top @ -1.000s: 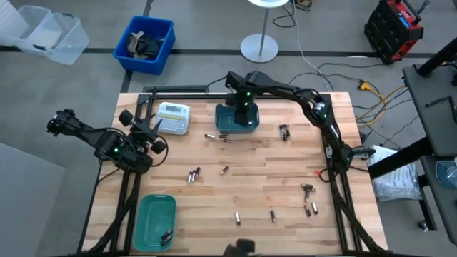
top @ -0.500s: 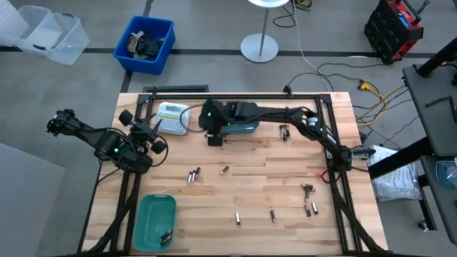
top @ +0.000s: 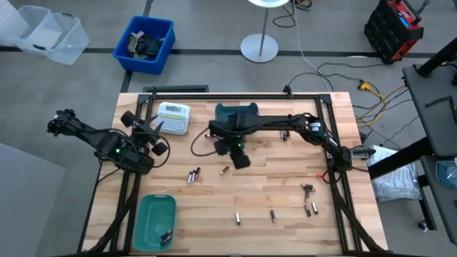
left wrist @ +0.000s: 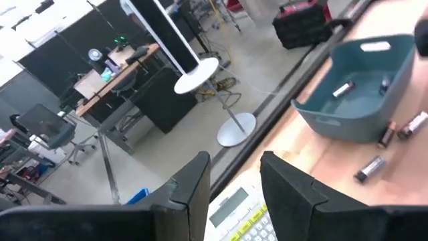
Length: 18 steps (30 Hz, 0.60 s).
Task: Sort batteries
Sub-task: Put the brown battery into the green bin
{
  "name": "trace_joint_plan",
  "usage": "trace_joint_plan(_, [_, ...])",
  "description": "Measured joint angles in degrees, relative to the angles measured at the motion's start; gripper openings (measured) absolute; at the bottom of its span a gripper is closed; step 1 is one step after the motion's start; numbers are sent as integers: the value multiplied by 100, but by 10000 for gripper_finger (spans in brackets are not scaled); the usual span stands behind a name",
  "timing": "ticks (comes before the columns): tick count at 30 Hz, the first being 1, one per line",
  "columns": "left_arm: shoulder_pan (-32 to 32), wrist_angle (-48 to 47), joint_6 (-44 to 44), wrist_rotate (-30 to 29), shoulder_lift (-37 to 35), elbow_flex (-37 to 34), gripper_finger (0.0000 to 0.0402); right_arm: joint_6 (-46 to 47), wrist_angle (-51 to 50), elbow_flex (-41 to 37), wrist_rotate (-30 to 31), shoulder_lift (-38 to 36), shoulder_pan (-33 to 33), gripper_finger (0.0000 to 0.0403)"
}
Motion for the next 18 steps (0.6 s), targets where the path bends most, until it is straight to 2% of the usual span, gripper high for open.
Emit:
trace_joint_plan(4, [0, 346, 349, 463, 161, 0, 113, 318, -562, -28, -2, -60, 204, 107])
trace_joint_plan(10, [0, 1662, 1618, 1910, 478, 2, 113, 699, -708, -438, 0, -538, 530, 93])
trace_joint_plan(15, [0, 2607, 2179, 2561, 836, 2, 113, 1077, -207, -1309, 364, -1406, 740, 89])
trace_joint_plan(18, [0, 2847, 2084, 2611, 1077, 2, 113, 1356, 353, -2098, 577, -2093, 821, 92])
